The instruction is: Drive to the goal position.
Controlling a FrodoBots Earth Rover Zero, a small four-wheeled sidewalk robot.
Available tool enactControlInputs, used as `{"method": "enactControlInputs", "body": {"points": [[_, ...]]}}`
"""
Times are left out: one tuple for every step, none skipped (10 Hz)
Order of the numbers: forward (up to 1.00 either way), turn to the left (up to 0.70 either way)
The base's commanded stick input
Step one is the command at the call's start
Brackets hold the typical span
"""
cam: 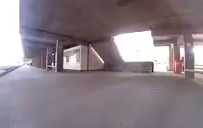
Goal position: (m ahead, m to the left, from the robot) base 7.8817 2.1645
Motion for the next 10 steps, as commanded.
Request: {"method": "enactControlInputs", "body": {"points": [[0.50, 0.50], [0.50, 0.50], [0.50, 0.50], [0.50, 0.50], [0.50, 0.50], [0.50, 0.50], [0.50, 0.50], [0.50, 0.50], [0.50, 0.50], [0.50, 0.50]]}}
